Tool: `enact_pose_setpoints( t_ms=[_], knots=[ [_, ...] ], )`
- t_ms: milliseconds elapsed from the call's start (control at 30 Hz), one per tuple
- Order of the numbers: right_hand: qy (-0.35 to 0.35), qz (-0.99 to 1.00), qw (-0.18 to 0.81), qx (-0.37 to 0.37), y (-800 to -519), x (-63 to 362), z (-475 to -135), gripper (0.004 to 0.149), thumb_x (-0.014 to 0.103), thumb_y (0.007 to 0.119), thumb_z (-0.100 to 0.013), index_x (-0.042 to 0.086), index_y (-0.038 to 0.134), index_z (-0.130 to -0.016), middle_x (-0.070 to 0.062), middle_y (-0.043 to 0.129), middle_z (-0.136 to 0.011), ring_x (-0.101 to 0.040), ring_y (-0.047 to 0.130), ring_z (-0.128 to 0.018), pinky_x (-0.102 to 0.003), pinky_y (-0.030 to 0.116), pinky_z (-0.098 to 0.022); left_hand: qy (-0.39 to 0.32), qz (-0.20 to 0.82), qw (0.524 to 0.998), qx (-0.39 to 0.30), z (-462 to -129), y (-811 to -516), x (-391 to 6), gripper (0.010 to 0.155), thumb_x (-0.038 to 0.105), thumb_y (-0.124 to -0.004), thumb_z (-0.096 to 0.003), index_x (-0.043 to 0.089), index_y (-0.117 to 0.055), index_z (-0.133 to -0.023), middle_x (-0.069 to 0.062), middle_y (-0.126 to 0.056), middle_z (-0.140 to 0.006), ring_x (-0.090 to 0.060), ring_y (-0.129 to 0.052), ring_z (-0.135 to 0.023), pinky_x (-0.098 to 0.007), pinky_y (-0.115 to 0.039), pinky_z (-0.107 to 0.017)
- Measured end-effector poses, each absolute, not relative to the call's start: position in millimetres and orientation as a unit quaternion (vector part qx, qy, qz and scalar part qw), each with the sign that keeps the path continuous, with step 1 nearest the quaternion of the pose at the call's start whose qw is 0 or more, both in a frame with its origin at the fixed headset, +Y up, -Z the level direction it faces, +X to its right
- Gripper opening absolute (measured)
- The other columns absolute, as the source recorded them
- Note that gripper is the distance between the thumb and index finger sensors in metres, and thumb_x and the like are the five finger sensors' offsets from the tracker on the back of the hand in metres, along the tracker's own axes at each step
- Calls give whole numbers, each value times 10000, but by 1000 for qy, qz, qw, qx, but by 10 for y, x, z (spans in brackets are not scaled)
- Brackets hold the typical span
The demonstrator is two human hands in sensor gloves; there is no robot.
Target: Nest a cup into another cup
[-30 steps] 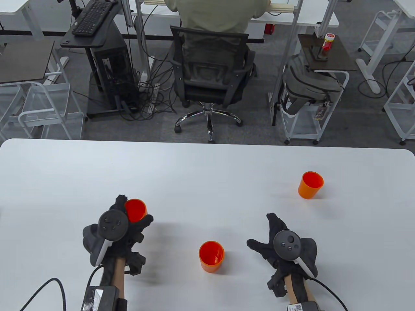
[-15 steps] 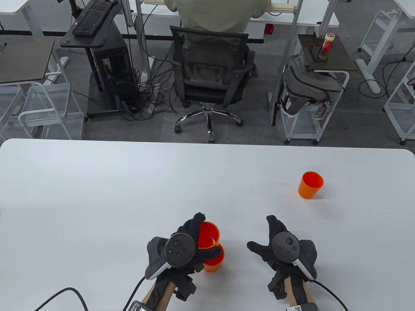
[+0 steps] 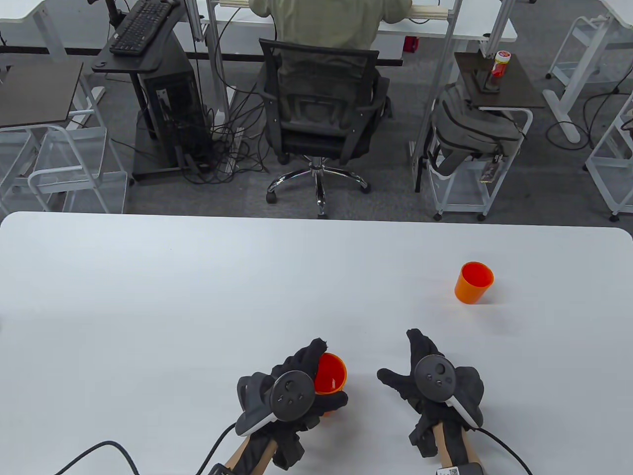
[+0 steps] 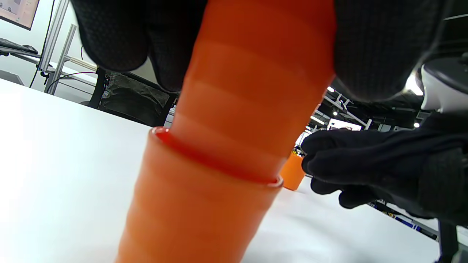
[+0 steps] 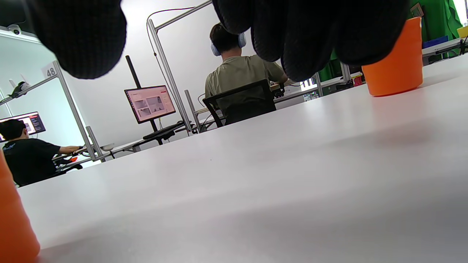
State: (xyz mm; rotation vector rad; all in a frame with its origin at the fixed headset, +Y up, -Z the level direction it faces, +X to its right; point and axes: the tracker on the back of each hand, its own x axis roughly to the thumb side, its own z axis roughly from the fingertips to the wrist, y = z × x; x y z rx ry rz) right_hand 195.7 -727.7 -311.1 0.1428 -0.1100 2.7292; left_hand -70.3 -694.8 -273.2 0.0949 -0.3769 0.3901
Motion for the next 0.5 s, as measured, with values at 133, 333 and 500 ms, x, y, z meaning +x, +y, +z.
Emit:
enact_pose_setpoints(
  t_ms=[133, 333, 500],
  knots=[
    [-37, 978, 198, 51, -7284, 1952, -3105, 1021, 598, 820, -458, -30, 376, -1129, -323, 541, -1097, -526, 702, -918, -662, 650, -608, -187, 183, 964, 43, -2740, -7018, -700, 1083, 801, -802, -404, 46, -529, -1131, -186, -779, -1090, -334, -911, -914, -560, -789, -672],
    [-35, 979, 193, 51, -7290, 1943, -3099, 1020, 598, 819, -458, -29, 375, -1129, -321, 541, -1098, -528, 703, -916, -661, 650, -608, -190, 174, 966, 32, -2748, -7113, -698, 1076, 794, -799, -408, 51, -516, -1134, -185, -758, -1107, -346, -891, -936, -577, -770, -683],
    [-34, 980, 189, 50, -7291, 1944, -3096, 1019, 598, 818, -459, -28, 377, -1129, -323, 539, -1099, -528, 699, -920, -664, 647, -610, -187, 178, 966, 25, -2758, -7159, -709, 1072, 795, -784, -413, 62, -500, -1141, -183, -727, -1129, -359, -860, -966, -597, -750, -690]
  ],
)
